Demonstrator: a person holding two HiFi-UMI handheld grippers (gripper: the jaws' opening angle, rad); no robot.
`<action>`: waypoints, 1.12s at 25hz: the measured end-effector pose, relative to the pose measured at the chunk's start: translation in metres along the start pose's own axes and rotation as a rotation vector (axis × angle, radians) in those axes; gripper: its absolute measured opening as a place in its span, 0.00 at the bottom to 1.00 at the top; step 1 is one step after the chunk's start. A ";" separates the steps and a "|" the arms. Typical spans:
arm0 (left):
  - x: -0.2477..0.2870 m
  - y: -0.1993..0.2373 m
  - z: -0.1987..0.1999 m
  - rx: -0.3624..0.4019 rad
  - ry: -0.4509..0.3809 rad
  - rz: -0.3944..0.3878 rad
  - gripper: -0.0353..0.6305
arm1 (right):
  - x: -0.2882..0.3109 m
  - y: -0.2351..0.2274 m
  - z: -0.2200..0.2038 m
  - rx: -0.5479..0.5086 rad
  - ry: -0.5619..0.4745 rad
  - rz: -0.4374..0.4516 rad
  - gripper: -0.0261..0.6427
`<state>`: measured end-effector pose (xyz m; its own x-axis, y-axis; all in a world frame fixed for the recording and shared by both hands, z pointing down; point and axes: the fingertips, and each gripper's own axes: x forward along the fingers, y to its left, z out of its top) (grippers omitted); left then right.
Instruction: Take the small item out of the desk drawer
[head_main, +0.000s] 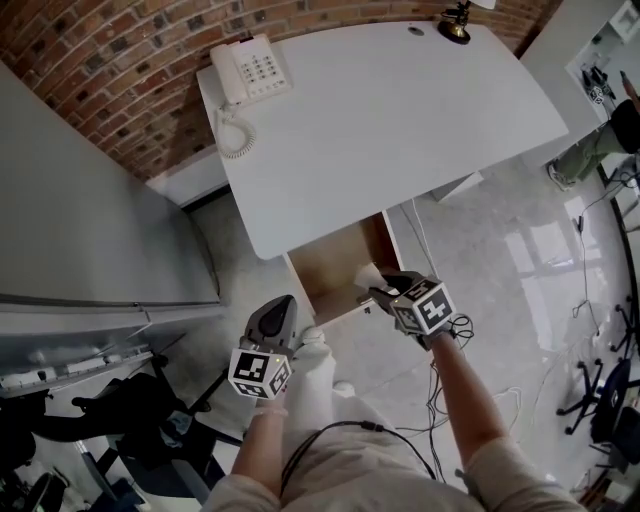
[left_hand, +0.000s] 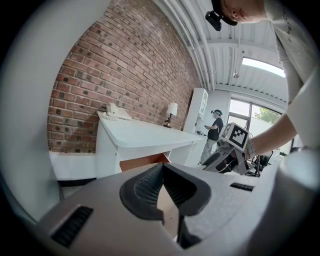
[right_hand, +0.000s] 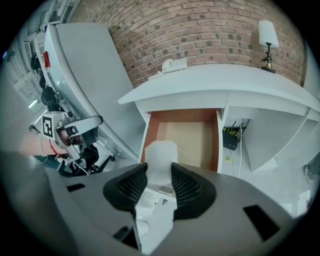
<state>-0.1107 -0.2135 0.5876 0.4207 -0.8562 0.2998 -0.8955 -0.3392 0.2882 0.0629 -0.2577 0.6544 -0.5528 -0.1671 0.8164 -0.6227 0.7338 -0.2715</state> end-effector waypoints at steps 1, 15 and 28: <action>-0.002 -0.002 0.004 0.005 -0.005 0.000 0.06 | -0.007 0.002 0.001 0.004 -0.017 -0.003 0.27; -0.043 -0.016 0.049 0.029 -0.084 0.042 0.06 | -0.081 0.030 0.021 0.018 -0.250 -0.046 0.27; -0.092 -0.032 0.089 0.047 -0.169 0.081 0.06 | -0.146 0.061 0.031 0.015 -0.469 -0.084 0.27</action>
<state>-0.1334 -0.1589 0.4702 0.3204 -0.9333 0.1620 -0.9329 -0.2812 0.2250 0.0883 -0.2089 0.5026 -0.6884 -0.5069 0.5188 -0.6818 0.6963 -0.2243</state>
